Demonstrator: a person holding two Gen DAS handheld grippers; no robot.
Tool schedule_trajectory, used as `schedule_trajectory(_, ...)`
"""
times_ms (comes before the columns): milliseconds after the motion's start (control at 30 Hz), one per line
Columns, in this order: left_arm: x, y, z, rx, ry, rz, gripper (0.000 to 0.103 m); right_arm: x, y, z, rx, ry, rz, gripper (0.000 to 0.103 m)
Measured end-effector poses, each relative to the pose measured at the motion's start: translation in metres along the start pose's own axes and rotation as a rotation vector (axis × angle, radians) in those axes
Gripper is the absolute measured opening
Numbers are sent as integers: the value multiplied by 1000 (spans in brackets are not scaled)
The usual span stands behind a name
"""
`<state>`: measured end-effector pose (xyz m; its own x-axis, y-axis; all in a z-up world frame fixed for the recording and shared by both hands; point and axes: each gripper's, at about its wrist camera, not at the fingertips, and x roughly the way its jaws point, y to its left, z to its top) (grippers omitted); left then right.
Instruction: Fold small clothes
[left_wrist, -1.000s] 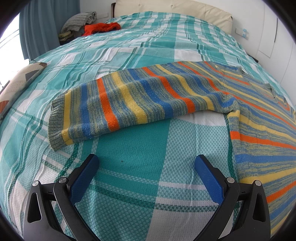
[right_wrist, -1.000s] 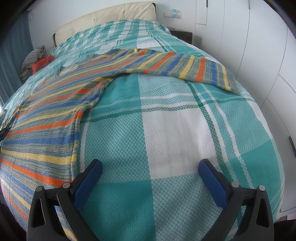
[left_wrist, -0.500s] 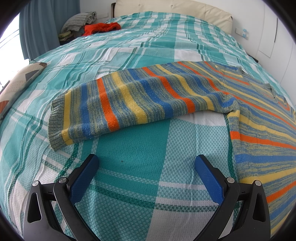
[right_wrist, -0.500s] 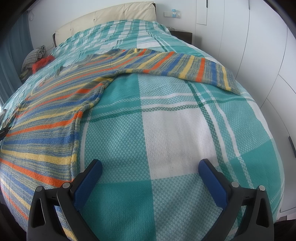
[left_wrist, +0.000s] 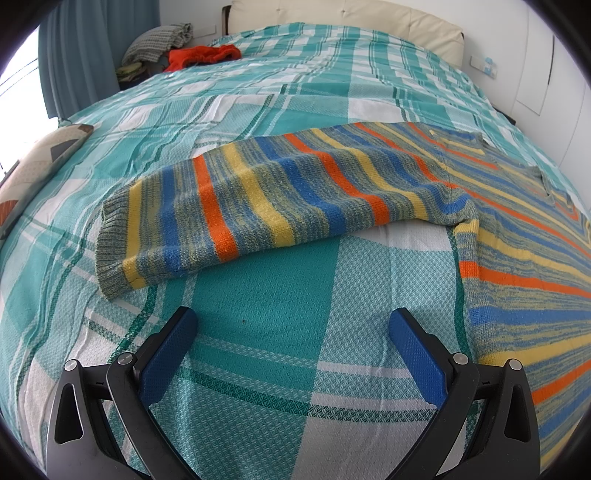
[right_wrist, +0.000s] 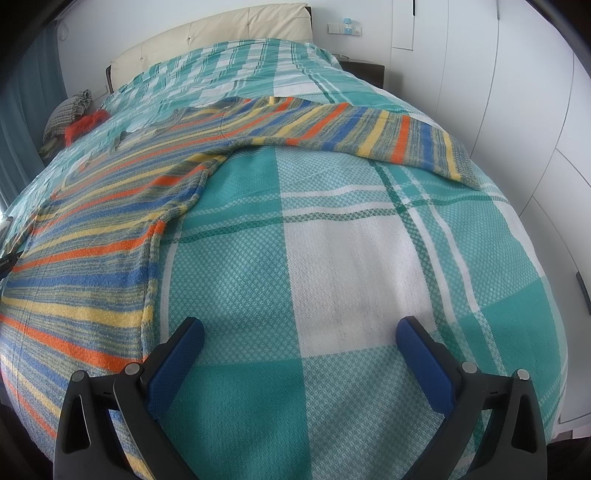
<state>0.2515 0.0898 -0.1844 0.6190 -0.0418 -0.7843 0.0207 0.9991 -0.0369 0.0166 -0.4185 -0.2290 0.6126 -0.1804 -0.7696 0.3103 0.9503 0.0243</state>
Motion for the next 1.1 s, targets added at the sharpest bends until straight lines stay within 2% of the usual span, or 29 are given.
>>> schedule_trajectory(433, 0, 0, 0, 0, 0, 0, 103, 0, -1, 0, -3, 3, -1, 103)
schedule_trajectory(500, 0, 0, 0, 0, 0, 0, 103, -5, -4, 3, 17, 5, 22, 102)
schedule_trajectory(567, 0, 0, 0, 1, 0, 1, 103, -17, -18, 8, 98, -21, 94, 100)
schedule_trajectory(633, 0, 0, 0, 0, 0, 0, 103, -31, -49, 17, 253, -77, 210, 99)
schedule_trajectory(700, 0, 0, 0, 0, 0, 0, 103, -37, -80, 26, 373, -119, 277, 98)
schedule_trajectory(767, 0, 0, 0, 1, 0, 1, 103, -33, -119, 36, 502, -140, 321, 93)
schedule_trajectory(800, 0, 0, 0, 1, 0, 2, 103, -28, -140, 41, 571, -147, 327, 86)
schedule_trajectory(867, 0, 0, 0, 0, 0, 0, 103, -17, -180, 52, 691, -166, 347, 83)
schedule_trajectory(967, 0, 0, 0, 2, 0, 3, 103, 16, -226, 68, 813, -109, 408, 73)
schedule_trajectory(1100, 2, 1, 1, 2, 0, 3, 103, 51, -249, 79, 892, -42, 483, 61)
